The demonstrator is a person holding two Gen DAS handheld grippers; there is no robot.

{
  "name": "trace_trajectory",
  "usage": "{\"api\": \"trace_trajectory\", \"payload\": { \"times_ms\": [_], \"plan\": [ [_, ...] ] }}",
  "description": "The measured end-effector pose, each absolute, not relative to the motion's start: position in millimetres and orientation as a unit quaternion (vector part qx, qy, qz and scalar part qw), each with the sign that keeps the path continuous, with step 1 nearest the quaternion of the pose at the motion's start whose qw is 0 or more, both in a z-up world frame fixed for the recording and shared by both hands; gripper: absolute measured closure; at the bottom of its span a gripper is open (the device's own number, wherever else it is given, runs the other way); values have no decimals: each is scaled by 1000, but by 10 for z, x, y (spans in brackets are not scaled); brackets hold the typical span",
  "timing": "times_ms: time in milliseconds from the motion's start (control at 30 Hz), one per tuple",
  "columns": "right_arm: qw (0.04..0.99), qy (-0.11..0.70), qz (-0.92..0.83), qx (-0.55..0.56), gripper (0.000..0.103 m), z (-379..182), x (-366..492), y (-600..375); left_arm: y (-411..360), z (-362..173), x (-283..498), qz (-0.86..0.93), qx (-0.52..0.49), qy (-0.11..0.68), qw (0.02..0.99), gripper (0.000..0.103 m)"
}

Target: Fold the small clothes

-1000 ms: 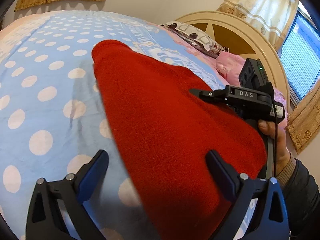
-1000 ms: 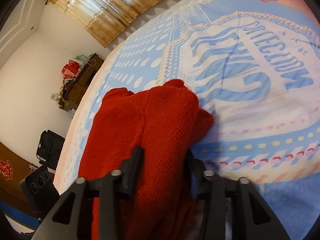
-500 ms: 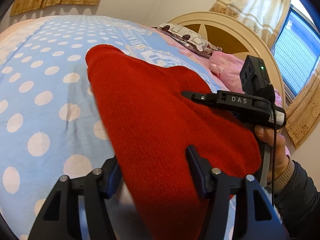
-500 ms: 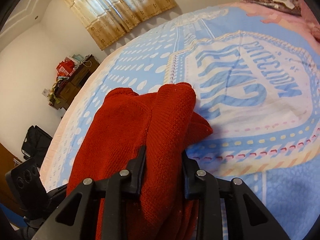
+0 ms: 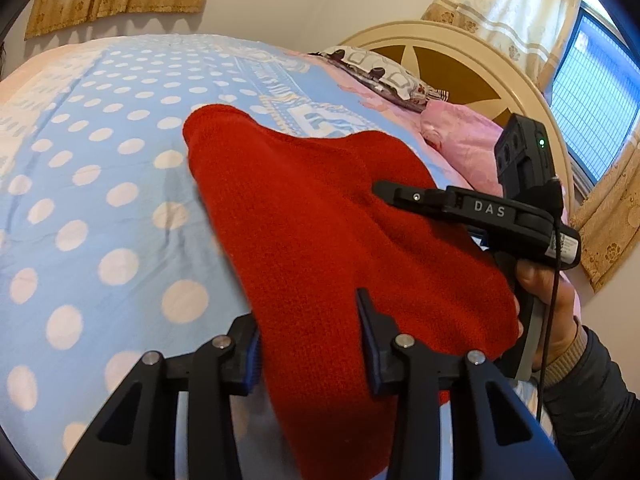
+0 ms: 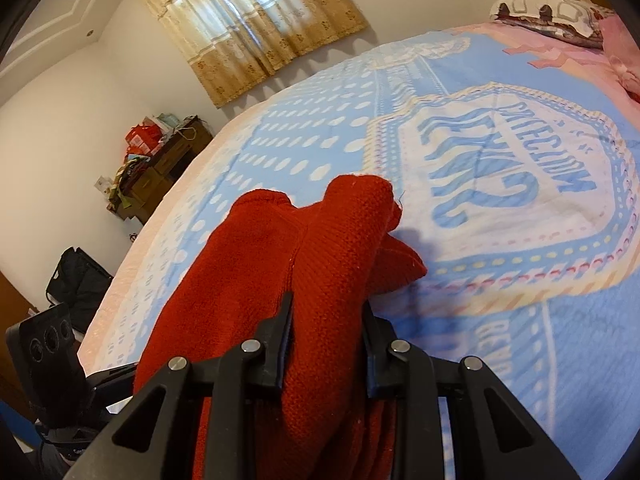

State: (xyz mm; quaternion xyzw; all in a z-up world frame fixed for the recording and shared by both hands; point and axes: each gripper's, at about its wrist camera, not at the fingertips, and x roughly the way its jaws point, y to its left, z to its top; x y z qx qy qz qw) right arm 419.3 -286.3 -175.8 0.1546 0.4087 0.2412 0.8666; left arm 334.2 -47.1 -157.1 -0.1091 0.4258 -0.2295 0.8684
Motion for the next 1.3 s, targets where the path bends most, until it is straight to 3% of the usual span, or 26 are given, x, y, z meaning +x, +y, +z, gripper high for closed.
{"api": "trace_trajectory", "payload": {
  "times_ms": [1300],
  "plan": [
    [792,414,431,125,76,-1463,3411,-396,1135,-1166,1901,-78,-142,371,915,64]
  ]
}}
